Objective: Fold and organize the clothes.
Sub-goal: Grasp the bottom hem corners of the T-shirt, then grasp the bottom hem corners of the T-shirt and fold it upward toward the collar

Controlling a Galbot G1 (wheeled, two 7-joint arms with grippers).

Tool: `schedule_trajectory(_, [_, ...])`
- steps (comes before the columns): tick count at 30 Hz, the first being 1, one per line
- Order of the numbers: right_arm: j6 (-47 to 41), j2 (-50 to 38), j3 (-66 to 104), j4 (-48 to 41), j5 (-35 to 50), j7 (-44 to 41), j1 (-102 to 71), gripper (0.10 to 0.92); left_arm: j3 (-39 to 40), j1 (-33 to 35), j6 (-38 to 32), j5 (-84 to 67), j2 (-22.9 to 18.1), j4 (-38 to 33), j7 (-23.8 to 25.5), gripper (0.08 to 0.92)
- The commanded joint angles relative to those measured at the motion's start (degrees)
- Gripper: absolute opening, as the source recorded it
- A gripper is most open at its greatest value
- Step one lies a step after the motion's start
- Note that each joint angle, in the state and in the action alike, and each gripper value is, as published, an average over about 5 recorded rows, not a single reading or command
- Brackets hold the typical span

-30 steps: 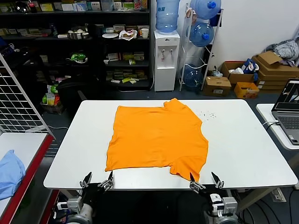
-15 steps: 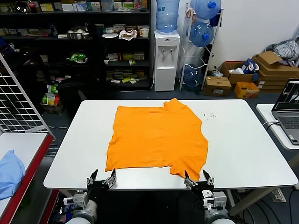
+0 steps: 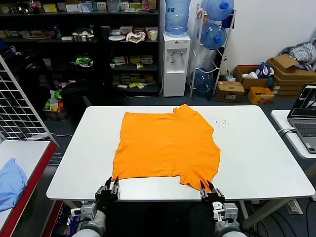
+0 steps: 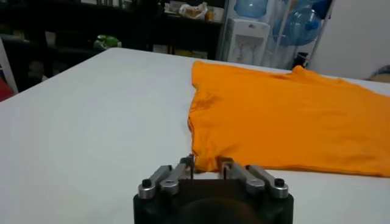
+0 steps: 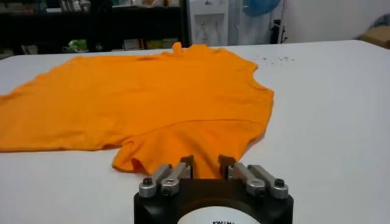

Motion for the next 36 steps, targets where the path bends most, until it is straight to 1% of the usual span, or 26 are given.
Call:
schedule_trajectory(1, [0.09,-0.02,-0.16,-0.04,0.05,0.06,0.08,0.174,0.3,-0.18,-0.25,0.18,0.07,0.02,-0.13,0.246])
schedule_trajectory(3, [0.26,-0.16,-0.19,0.26,0.16,0.07,-0.17,0.136,0.3,-0.08,-0.36,0.16,0.18,-0.31,-0.25,0.194])
schedule_trajectory(5, [0.47,-0.49,-0.3,1.07,0.29,0.19,-0.85,0.123,0.31,0.28,-0.4,0.0,0.42,-1.08,-0.48,0.135])
schedule_trajectory(8, [0.75,-1.72,-0.49,3.52,0.91,0.53,-3.04,0.123,0.31,1.45,-0.33,-0.79,1.11,-3.14,-1.03,0.093])
schedule_trajectory(18, [2.2,-7.63,1.22,11.76,5.16,3.27,-14.74,0.123,0.42,9.22,0.02,-4.6,4.4,-12.91,-3.62,0.092])
schedule_trajectory(23, [4.84,-9.8,2.2,14.55,5.8,4.82,-22.39,0.123,-0.11,14.68,-0.23,-4.61,6.58,-17.94,-4.03,0.092])
schedule_trajectory(26, [6.8,-10.15,2.58,15.54,5.76,5.37,-25.17,0.123,-0.51,16.57,-0.09,-5.2,7.28,-19.85,-4.37,0.092])
schedule_trajectory(31, [7.76,-9.42,2.53,17.38,6.09,6.56,-22.22,0.123,-1.44,14.85,0.77,-8.0,8.37,-21.47,-4.95,0.092])
schedule_trajectory(36, [5.59,-9.82,2.57,17.05,8.63,8.13,-13.24,0.123,-2.44,9.22,1.15,-12.51,10.4,-19.92,-4.76,0.092])
